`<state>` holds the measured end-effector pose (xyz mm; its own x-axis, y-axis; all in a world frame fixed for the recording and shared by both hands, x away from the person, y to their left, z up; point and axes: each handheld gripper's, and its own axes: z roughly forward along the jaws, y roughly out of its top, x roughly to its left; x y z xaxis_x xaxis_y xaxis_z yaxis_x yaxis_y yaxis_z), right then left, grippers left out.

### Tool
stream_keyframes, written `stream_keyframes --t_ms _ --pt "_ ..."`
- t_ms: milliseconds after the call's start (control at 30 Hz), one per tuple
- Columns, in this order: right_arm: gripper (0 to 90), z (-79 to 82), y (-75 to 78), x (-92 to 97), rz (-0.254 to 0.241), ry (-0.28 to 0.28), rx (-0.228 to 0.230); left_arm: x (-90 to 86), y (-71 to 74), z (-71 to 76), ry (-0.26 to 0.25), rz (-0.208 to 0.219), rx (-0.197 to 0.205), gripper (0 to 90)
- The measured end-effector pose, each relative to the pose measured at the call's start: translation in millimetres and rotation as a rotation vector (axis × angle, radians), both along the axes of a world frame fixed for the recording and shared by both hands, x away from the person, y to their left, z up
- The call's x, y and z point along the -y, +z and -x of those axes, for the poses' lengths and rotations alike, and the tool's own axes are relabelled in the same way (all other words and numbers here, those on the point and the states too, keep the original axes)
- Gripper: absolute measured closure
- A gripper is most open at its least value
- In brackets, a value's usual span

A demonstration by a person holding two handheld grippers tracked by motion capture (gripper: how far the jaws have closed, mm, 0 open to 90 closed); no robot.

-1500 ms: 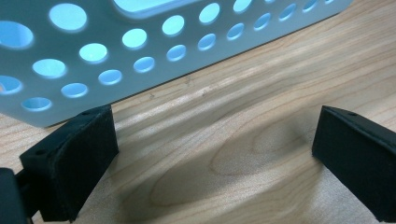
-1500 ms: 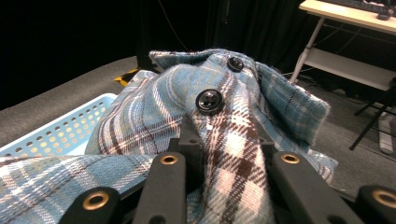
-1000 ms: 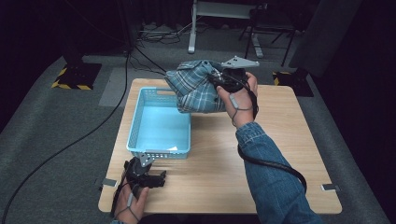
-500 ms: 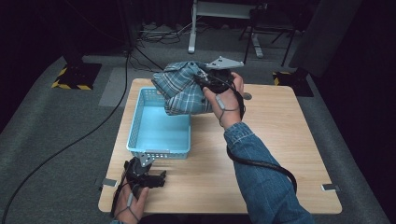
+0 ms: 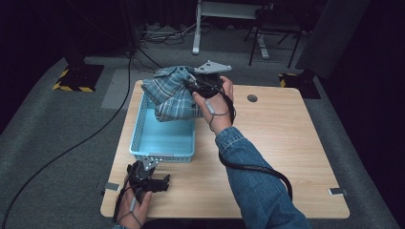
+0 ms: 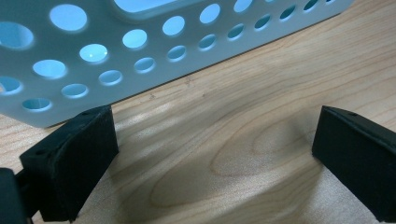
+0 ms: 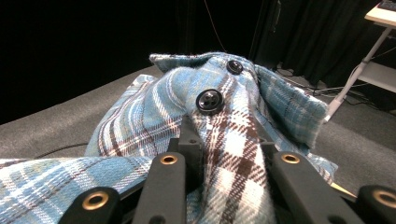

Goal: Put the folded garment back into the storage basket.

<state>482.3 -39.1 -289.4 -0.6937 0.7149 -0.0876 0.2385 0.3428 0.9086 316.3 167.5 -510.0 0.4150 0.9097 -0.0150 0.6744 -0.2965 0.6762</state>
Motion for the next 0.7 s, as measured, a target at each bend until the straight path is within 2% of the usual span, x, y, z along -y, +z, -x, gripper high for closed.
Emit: stream_keyframes --t_ms 700 --pt "73.7 2.4 -17.0 -38.1 0.018 0.052 -0.016 -0.1 0.0 -0.1 -0.001 0.000 0.000 0.0"
